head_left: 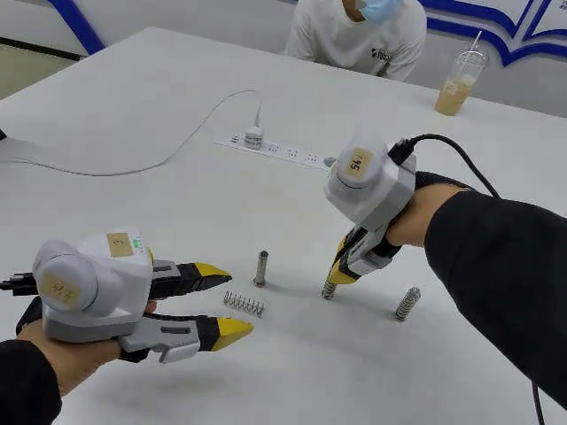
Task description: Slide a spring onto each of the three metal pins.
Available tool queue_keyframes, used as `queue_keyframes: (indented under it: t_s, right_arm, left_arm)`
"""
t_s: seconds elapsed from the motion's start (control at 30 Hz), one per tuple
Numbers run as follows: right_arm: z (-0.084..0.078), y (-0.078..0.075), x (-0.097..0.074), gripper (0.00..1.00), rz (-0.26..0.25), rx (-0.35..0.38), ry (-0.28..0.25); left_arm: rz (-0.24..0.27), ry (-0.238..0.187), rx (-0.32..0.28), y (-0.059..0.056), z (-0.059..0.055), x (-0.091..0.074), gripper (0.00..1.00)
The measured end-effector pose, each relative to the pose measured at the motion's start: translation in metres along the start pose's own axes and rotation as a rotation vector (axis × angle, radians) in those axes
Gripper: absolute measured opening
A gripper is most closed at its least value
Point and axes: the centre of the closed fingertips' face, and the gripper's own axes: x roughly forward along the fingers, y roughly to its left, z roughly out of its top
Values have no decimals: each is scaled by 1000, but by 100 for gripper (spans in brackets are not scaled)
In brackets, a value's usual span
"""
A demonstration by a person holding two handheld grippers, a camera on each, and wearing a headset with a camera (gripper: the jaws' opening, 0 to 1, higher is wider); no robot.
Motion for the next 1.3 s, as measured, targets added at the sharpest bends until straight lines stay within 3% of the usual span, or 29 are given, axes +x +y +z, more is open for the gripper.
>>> queue_keyframes:
  t_s: [0.4, 0.5, 0.7, 0.83, 1.07, 1.3]
  right_arm:
    - [-2, 0, 5, 13, -1, 8, 0]
    - [-2, 0, 4, 17, -4, 12, -8]
    - [-1, -4, -7, 20, -32, 18, -33]
    - [9, -3, -19, 22, -59, 4, -71]
    - [33, 20, -23, 21, -33, -24, -121]
    - [54, 42, -5, 18, 23, -27, -154]
  left_arm:
    - [4, 2, -3, 0, 0, -1, 42]
    - [5, 0, -1, 0, 1, -1, 42]
    - [5, 3, 1, -1, 0, -2, 42]
    - [5, 2, -1, -1, 0, -2, 42]
    - [4, 2, 2, 1, -1, 1, 42]
    - [5, 7, 7, 1, -2, -2, 42]
